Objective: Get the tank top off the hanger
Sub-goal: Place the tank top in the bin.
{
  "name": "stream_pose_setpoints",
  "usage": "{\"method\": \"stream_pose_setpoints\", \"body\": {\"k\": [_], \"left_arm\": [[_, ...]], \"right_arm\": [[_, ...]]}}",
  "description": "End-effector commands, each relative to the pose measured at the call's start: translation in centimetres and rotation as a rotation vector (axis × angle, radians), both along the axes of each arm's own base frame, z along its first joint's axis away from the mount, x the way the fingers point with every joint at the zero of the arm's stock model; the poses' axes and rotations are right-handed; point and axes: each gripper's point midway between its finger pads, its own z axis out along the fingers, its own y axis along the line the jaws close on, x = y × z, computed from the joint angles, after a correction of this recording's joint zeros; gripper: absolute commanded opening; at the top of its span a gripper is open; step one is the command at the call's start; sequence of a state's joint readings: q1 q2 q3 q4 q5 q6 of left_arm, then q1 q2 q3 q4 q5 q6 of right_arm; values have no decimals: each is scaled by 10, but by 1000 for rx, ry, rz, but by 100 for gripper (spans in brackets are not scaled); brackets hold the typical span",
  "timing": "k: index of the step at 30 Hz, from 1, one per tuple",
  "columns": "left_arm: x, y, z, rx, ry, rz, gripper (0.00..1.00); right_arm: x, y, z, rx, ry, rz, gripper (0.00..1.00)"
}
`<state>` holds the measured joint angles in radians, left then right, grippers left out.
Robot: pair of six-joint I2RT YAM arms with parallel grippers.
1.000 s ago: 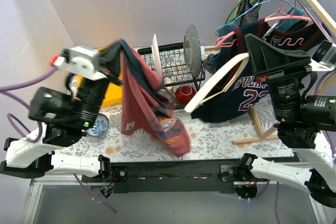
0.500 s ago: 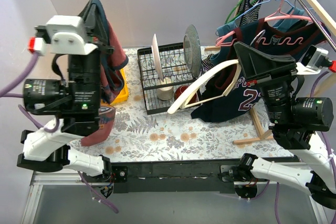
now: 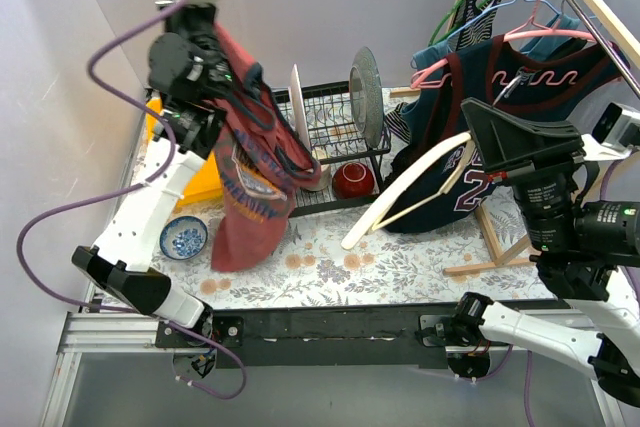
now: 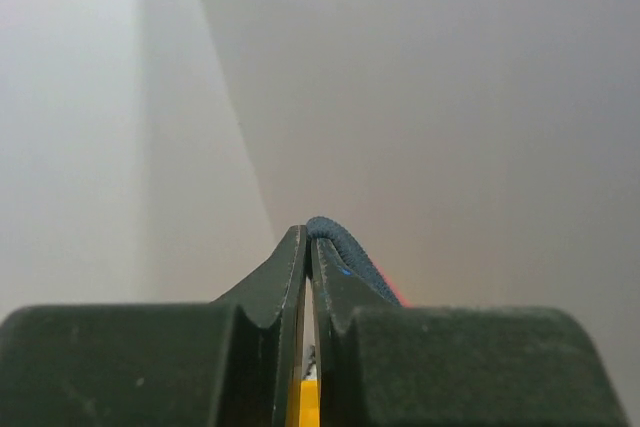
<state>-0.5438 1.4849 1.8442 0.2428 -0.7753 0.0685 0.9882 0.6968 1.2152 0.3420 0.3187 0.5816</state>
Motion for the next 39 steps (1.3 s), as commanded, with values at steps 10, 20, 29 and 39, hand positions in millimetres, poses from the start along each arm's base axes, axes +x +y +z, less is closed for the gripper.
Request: {"method": "stream_pose_setpoints", "body": {"k": [10, 20, 29, 39], "left_arm": [[20, 169, 42, -292, -250, 307, 0], [93, 159, 3, -361, -194, 111, 0], [130, 135, -141, -549, 100, -7, 0], [130, 148, -277, -789, 364, -26, 0]], "right_arm": [[-12, -39, 8, 28, -45, -92, 1], [-7, -44, 1, -7, -46, -156, 1], [-2, -43, -8, -16, -45, -186, 1], [-1, -38, -15, -38, -43, -177, 1]]}}
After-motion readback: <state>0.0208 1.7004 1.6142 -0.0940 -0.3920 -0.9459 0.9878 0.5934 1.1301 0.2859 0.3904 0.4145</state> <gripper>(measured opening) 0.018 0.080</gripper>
